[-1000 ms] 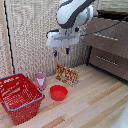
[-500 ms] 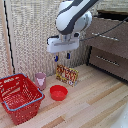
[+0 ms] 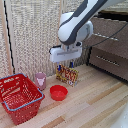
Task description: Transport the gripper mindfully toward the orange-red bowl and clasp it to elevate with ease. Ensure your robot's arm aligns efficiently with the top drawer's opening. Carefully slide the orange-red bowl into the designated spot with precision. After confirmation, withdraw the gripper gently. Close the drawer smoothly by transitioning the gripper to its handle.
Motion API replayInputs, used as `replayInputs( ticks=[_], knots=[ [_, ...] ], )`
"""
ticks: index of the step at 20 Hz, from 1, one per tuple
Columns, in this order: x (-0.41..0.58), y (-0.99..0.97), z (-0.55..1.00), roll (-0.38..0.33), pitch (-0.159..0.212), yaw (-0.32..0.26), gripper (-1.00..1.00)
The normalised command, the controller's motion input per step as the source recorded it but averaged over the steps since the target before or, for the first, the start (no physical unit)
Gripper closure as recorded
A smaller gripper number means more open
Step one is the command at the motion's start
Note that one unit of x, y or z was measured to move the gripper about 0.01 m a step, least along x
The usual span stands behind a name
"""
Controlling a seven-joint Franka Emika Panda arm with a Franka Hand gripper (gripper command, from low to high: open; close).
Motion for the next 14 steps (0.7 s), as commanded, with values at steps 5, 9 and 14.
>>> replayInputs(
  ticks=[5,9,14],
  knots=[
    [-0.025,0.0,-0.47,-0.018,0.0,0.021,-1.0],
    [-0.062,0.01,-0.44,-0.073,0.002,0.014,-1.0],
    [-0.108,0.0,-0.4,-0.067,0.002,0.011,-1.0]
  ],
)
